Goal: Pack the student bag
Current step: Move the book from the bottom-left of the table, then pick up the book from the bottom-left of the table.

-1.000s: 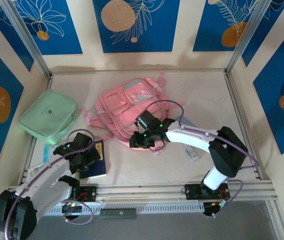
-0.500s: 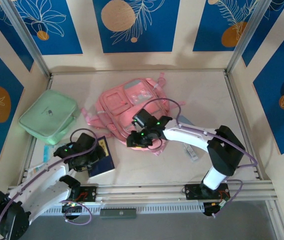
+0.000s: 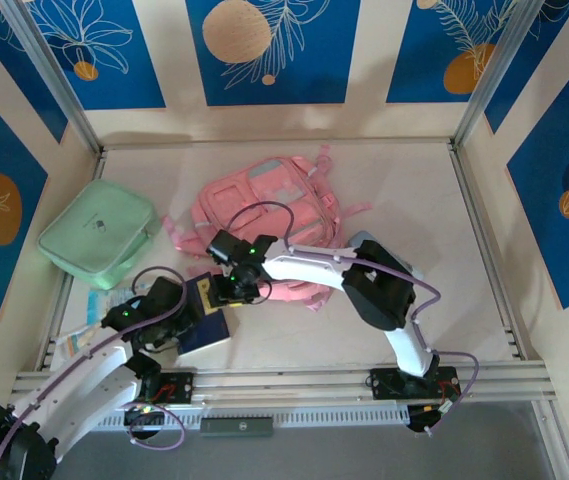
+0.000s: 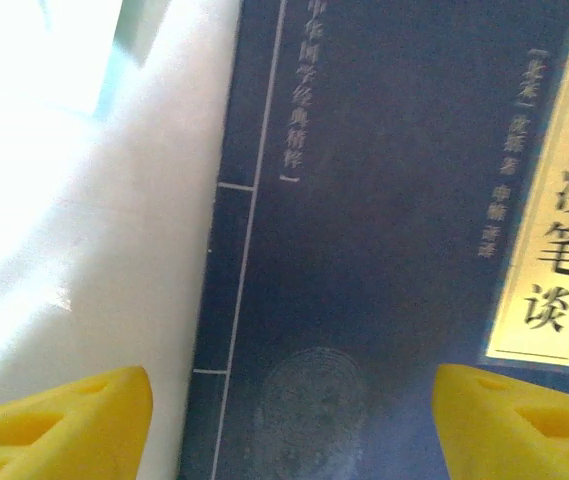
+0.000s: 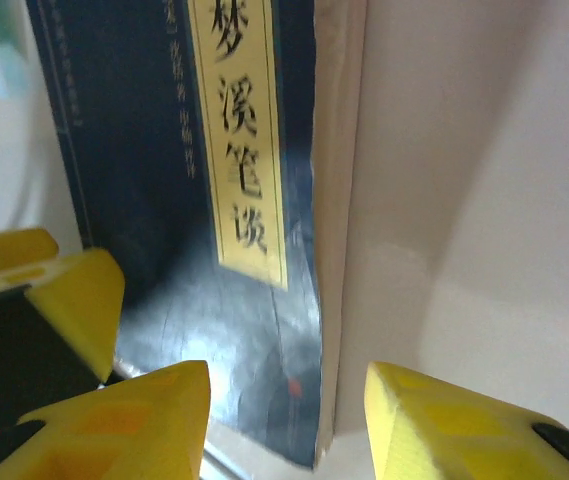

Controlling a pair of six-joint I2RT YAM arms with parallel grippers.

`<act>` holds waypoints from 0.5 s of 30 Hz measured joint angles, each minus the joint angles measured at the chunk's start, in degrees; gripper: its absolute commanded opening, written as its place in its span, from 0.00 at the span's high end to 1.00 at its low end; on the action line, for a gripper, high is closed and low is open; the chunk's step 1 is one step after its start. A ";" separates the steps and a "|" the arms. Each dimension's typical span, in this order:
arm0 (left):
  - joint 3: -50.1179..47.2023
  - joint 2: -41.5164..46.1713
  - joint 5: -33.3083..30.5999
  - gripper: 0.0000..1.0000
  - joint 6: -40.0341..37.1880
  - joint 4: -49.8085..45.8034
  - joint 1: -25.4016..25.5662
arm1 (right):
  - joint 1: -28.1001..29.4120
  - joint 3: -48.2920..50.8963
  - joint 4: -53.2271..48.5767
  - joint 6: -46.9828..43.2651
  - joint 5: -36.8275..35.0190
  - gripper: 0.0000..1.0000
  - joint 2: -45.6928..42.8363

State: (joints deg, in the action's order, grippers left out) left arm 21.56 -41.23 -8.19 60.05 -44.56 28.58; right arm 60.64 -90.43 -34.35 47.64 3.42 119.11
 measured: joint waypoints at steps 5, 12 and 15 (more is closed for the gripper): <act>-1.84 -1.36 0.79 0.40 0.00 3.41 -0.39 | 0.17 -3.85 -1.14 0.00 -1.11 0.56 4.48; -3.21 -1.70 1.18 0.47 -0.11 4.66 -0.61 | 1.03 -5.75 -2.38 0.11 -1.01 0.56 7.56; -3.43 -1.68 1.05 0.48 -0.13 4.68 -0.61 | 1.27 -6.62 -1.88 0.44 0.22 0.56 7.74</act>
State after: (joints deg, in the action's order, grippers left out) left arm 18.13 -42.92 -7.14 59.92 -39.88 27.97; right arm 61.91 -97.06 -36.23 48.07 3.64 126.85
